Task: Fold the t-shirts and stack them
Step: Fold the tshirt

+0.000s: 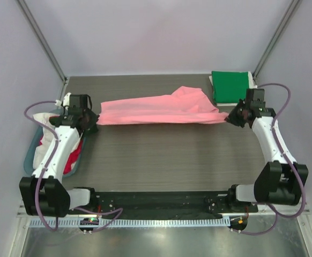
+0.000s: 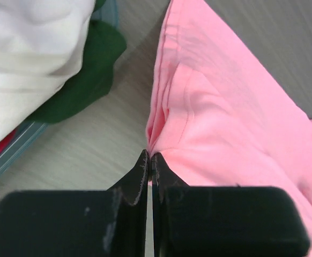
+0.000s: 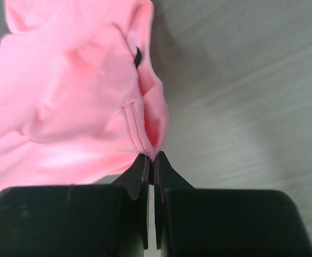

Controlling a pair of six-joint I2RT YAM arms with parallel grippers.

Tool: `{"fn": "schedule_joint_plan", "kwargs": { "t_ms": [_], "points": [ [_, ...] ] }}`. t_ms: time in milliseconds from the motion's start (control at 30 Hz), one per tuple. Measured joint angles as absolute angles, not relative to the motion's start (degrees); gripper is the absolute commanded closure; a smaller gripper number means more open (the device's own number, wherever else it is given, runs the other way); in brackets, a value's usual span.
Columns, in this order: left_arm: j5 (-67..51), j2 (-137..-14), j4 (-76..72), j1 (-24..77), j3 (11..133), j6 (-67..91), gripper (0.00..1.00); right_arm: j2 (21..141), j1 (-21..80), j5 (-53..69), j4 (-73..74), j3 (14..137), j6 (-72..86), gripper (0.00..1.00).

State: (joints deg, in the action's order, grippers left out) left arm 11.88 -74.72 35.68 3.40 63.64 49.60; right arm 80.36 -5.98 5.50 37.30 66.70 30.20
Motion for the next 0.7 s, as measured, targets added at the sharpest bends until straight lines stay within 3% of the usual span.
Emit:
{"fn": "schedule_joint_plan", "kwargs": {
  "t_ms": [233, 467, 500, 567, 600, 633, 700],
  "points": [
    [10.9, -68.4, 38.8, 3.2, 46.6, 52.5, 1.0, 74.1, -6.7, 4.8, 37.9, 45.3, 32.9, 0.99],
    [10.4, -64.5, 44.5, 3.2, 38.5, 55.4, 0.9, 71.4, -8.4, 3.9, 39.9, 37.8, 37.0, 0.96],
    [10.4, -63.8, 44.7, 3.2, 38.5, 55.6, 0.89, 70.1, -8.6, 4.0, 39.9, 37.5, 37.7, 0.83],
    [10.2, -62.2, 45.1, 3.2, 38.5, 56.1, 0.8, 67.4, -8.7, 4.2, 39.7, 36.6, 39.0, 0.7],
    [10.0, -61.6, 45.3, 3.2, 38.5, 56.4, 0.75, 65.9, -8.7, 4.4, 39.7, 36.1, 39.9, 0.48],
    [9.9, -61.0, 45.6, 3.2, 38.5, 56.6, 0.6, 64.8, -8.8, 4.6, 39.7, 35.5, 40.8, 0.4],
    [9.3, -59.8, 46.4, 3.2, 38.4, 56.8, 0.49, 62.7, -8.8, 5.5, 39.9, 34.3, 41.8, 0.3]
  ]
}}
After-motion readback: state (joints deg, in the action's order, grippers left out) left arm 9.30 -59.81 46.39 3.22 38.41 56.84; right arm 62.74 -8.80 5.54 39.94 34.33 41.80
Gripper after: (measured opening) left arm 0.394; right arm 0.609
